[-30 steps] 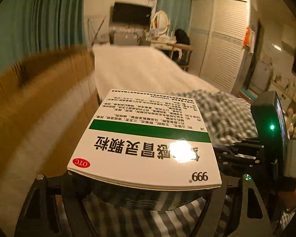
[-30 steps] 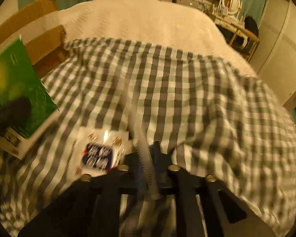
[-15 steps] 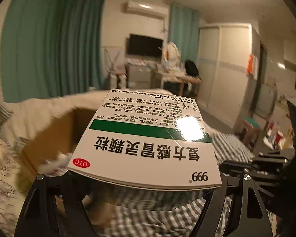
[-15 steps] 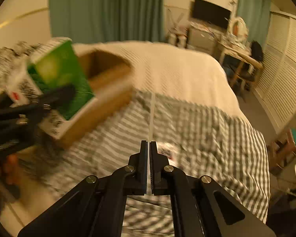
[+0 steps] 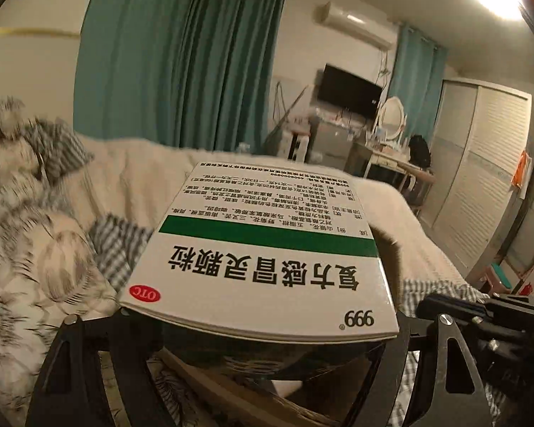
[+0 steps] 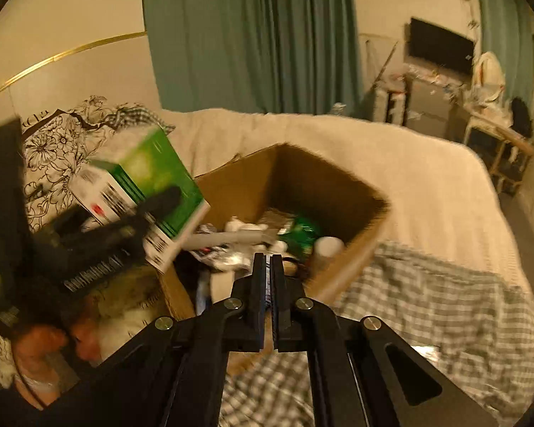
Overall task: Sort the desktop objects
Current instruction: 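Carry the green medicine box over the cardboard box and open both grippers, then grasp the clear plastic strip with the left gripper while the right grasps the white packet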
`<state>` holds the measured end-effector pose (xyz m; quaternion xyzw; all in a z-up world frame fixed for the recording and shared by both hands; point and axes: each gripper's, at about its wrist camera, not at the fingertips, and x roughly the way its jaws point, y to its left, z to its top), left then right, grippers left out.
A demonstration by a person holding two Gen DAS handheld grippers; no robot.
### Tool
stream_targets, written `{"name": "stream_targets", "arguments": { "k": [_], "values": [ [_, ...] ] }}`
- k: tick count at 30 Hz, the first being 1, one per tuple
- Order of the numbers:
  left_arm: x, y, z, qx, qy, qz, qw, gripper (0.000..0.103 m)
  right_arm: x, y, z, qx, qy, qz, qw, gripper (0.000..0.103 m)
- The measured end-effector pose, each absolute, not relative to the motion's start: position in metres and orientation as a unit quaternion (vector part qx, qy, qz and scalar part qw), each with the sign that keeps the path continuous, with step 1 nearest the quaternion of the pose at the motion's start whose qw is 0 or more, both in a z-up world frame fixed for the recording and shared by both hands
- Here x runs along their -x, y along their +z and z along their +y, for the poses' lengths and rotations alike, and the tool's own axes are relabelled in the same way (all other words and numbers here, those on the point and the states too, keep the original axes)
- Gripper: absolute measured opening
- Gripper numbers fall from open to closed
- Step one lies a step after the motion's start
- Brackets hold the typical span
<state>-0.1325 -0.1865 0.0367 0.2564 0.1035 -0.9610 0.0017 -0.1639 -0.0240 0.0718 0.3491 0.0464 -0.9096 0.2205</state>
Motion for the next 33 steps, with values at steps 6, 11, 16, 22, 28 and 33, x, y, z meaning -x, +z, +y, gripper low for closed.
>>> {"name": "stream_targets", "arguments": {
  "k": [6,11,16,22,28,33],
  "values": [
    [0.143,0.016,-0.188,-0.252,-0.964,0.072,0.036,0.103,0.183,0.049,-0.039,-0.351,-0.911,0.062,0.205,0.054],
    [0.135,0.024,-0.182,-0.252,-0.965,0.063,0.037,0.103,0.171,0.050,-0.011,-0.345,-0.922,0.075,0.161,0.056],
    [0.102,0.049,-0.152,-0.234,-0.970,0.057,0.000,0.103,0.132,0.068,0.042,-0.349,-0.928,0.053,0.120,0.056],
    [0.066,0.064,-0.074,-0.247,-0.966,0.032,-0.065,0.103,0.080,0.076,0.122,-0.366,-0.927,0.056,0.054,0.056],
    [0.055,0.011,0.015,-0.329,-0.938,0.018,-0.108,0.103,0.060,0.029,0.186,-0.399,-0.916,0.038,0.016,0.056],
    [0.064,-0.058,0.071,-0.391,-0.908,-0.031,-0.144,0.094,0.065,-0.021,0.214,-0.416,-0.909,0.028,0.009,0.056]
  ]
}}
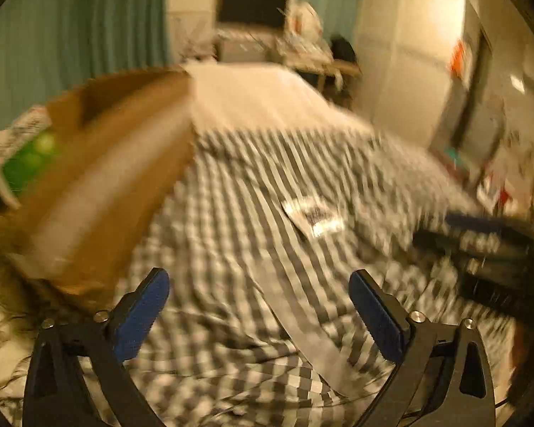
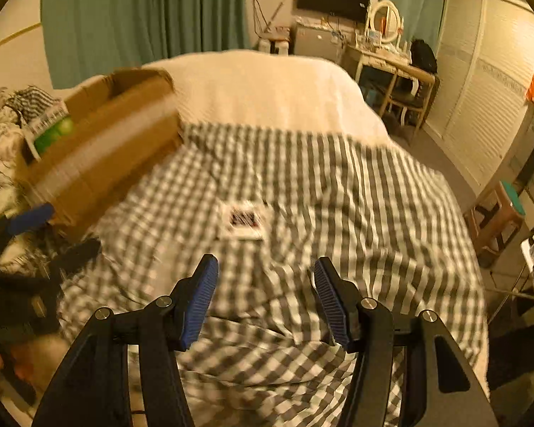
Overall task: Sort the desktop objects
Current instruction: 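Grasp the clear plastic strip with the left gripper while the right grasps the white packet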
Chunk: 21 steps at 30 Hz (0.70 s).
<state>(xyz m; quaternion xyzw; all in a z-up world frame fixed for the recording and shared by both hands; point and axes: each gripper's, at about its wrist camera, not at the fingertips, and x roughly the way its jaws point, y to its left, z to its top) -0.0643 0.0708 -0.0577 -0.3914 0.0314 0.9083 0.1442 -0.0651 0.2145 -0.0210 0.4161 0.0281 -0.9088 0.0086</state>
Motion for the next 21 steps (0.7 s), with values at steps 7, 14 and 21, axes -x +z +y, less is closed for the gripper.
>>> {"name": "stream_targets", "arguments": {
  "k": [7,14,21],
  "values": [
    [0.092,-0.132,0.093,0.482,0.862,0.041,0.148,0.076,0.088,-0.052,0.235,-0.406,-0.913,0.005,0.030,0.056],
    [0.087,-0.122,0.084,0.461,0.868,0.007,0.182,0.006,0.113,-0.068,0.228,-0.397,-0.916,-0.007,0.054,0.056],
    [0.093,-0.097,0.062,0.437,0.881,-0.023,0.179,0.003,0.152,-0.088,0.202,-0.409,-0.910,0.002,0.068,0.073]
  ]
}}
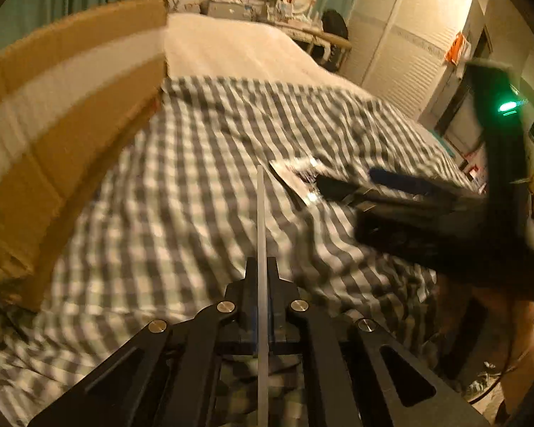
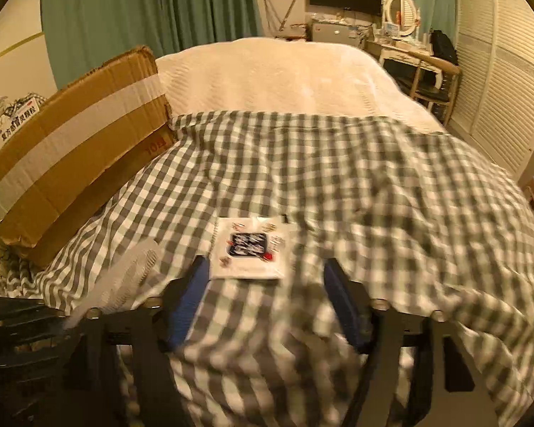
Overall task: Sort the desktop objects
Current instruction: 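Grasp the clear plastic strip with the left gripper while the right grasps the white packet, then carry the clear strip and white packet into the box and release both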
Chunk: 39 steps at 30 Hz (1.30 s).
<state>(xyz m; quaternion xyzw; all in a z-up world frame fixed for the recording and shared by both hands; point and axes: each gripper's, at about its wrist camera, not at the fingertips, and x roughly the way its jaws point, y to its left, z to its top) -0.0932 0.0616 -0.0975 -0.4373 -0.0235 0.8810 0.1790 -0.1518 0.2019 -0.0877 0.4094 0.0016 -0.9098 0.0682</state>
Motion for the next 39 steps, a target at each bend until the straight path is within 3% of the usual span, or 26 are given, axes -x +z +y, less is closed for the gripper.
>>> {"name": "stream_targets", "arguments": {
  "k": [8,12,14,15,17,30,39],
  "values": [
    [0.113,-0.105,0.043,0.437,0.886,-0.024,0.156,0.003,0.193,-0.122,0.194,-0.458,-0.888,-0.012,0.042,0.074],
    [0.113,-0.103,0.037,0.434,0.886,-0.033,0.161,0.003,0.187,-0.121,0.193,-0.451,-0.892,0.007,0.027,0.040],
    [0.110,-0.098,0.038,0.420,0.893,-0.024,0.161,0.003,0.181,-0.117,0.195,-0.443,-0.896,0.010,0.025,0.034],
    [0.109,-0.096,0.037,0.414,0.896,-0.021,0.161,0.003,0.179,-0.114,0.196,-0.440,-0.897,0.010,0.025,0.017],
    [0.107,-0.089,0.037,0.403,0.900,-0.021,0.163,0.003,0.170,-0.105,0.198,-0.431,-0.902,0.016,0.025,0.006],
    [0.089,-0.005,0.013,0.315,0.930,-0.062,0.180,0.003,0.121,-0.006,0.160,-0.368,-0.926,0.038,0.076,0.006],
    [0.092,0.073,-0.072,0.237,0.955,-0.120,0.135,0.003,0.118,0.080,0.081,-0.309,-0.932,0.033,0.186,0.006]
  ]
}}
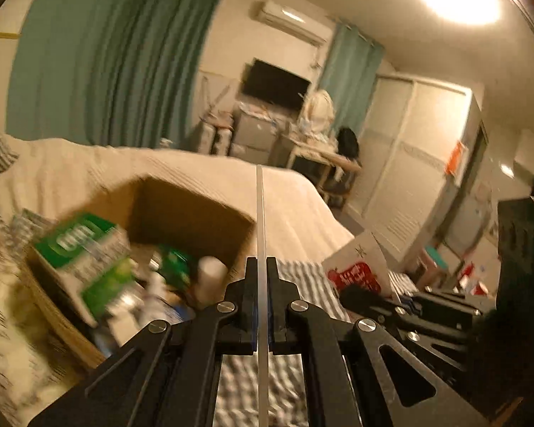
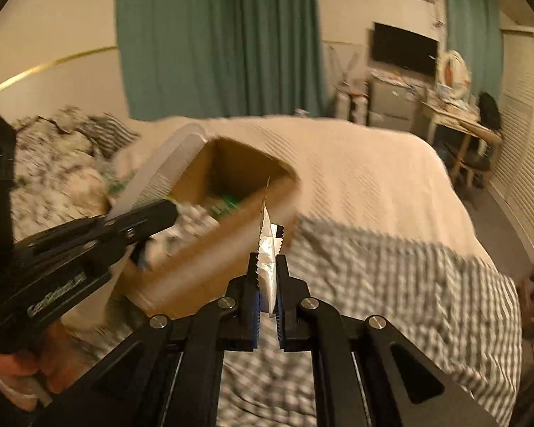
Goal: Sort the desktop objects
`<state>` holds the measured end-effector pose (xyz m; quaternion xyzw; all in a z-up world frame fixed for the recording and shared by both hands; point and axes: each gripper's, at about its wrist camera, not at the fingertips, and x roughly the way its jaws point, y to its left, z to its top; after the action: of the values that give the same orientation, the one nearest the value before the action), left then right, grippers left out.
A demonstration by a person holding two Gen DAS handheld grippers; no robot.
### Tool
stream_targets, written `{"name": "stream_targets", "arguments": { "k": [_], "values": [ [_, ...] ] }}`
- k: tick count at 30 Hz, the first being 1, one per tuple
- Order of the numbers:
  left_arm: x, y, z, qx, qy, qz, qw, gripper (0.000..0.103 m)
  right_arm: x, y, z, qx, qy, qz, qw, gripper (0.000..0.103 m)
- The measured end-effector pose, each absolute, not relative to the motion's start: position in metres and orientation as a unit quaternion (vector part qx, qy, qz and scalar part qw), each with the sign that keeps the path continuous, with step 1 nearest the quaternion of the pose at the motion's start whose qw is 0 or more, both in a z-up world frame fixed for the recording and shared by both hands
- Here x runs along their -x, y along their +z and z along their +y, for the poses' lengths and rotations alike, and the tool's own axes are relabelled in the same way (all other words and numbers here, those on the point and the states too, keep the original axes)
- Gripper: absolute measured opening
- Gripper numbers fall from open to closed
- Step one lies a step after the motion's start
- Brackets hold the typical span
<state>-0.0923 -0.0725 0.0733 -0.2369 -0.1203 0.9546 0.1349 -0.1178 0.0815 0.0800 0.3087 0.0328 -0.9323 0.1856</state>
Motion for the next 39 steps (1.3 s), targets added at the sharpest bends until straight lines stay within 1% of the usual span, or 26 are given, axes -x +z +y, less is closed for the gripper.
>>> {"name": "stream_targets", "arguments": {
  "k": [5,8,11,13,14,15,16,17,18,19,20,21,23,24,25,26,28,30,33,36,39],
  "values": [
    [0.112,0.077,-0.129,0.227,0.963,-0.126,0.073,0.003,0.145,0.089,0.035,-0.299,-0.927,0.014,0.228,0.006],
    [0.131,0.060,-0.154,0.250,0.959,-0.124,0.052,0.003,0.169,0.077,0.012,-0.311,-0.919,0.002,0.243,0.006],
    [0.149,0.038,-0.161,0.277,0.954,-0.108,0.032,0.003,0.190,0.061,-0.009,-0.326,-0.913,-0.006,0.244,0.006],
    [0.154,0.027,-0.160,0.284,0.954,-0.088,0.020,0.005,0.203,0.051,-0.016,-0.340,-0.911,-0.014,0.234,0.014],
    [0.159,0.023,-0.160,0.289,0.954,-0.084,0.018,0.008,0.208,0.048,-0.018,-0.344,-0.912,-0.010,0.225,0.034],
    [0.160,0.020,-0.160,0.296,0.952,-0.080,0.021,0.017,0.209,0.047,-0.019,-0.343,-0.915,-0.004,0.211,0.060],
    [0.161,0.019,-0.159,0.298,0.951,-0.078,0.025,0.021,0.207,0.048,-0.019,-0.336,-0.922,0.004,0.194,0.066],
    [0.160,0.018,-0.157,0.299,0.951,-0.072,0.025,0.036,0.206,0.049,-0.018,-0.334,-0.924,0.010,0.185,0.066],
    [0.156,0.020,-0.153,0.298,0.952,-0.069,0.022,0.055,0.203,0.051,-0.016,-0.337,-0.925,0.017,0.174,0.066],
    [0.154,0.021,-0.153,0.297,0.953,-0.066,0.011,0.067,0.200,0.054,-0.012,-0.338,-0.926,0.019,0.166,0.066],
    [0.151,0.024,-0.152,0.294,0.954,-0.065,-0.001,0.086,0.195,0.056,-0.004,-0.337,-0.928,0.019,0.159,0.066],
    [0.145,0.028,-0.149,0.288,0.955,-0.067,-0.004,0.093,0.190,0.059,0.001,-0.338,-0.929,0.022,0.150,0.066],
    [0.135,0.035,-0.145,0.277,0.958,-0.074,0.003,0.097,0.174,0.063,0.015,-0.347,-0.928,0.033,0.130,0.069],
    [0.131,0.039,-0.142,0.276,0.958,-0.075,0.007,0.100,0.166,0.064,0.022,-0.350,-0.929,0.037,0.119,0.076],
    [0.124,0.041,-0.137,0.273,0.959,-0.075,0.010,0.101,0.155,0.064,0.026,-0.348,-0.931,0.046,0.100,0.079],
    [0.118,0.043,-0.134,0.272,0.960,-0.073,0.011,0.103,0.145,0.065,0.029,-0.343,-0.934,0.056,0.082,0.080],
    [0.105,0.041,-0.124,0.275,0.959,-0.061,0.024,0.103,0.126,0.060,0.037,-0.336,-0.938,0.040,0.071,0.080],
    [0.096,0.036,-0.117,0.287,0.956,-0.049,0.032,0.103,0.114,0.053,0.041,-0.332,-0.941,0.028,0.059,0.086],
    [0.086,0.030,-0.109,0.287,0.957,-0.036,0.028,0.103,0.098,0.039,0.049,-0.314,-0.949,0.016,0.016,0.088],
    [0.079,0.026,-0.103,0.271,0.962,-0.021,0.021,0.103,0.096,0.028,0.058,-0.318,-0.948,-0.017,0.016,0.088],
    [0.081,0.025,-0.104,0.255,0.966,-0.025,0.021,0.103,0.095,0.030,0.061,-0.308,-0.951,-0.001,-0.004,0.088]
  ]
}}
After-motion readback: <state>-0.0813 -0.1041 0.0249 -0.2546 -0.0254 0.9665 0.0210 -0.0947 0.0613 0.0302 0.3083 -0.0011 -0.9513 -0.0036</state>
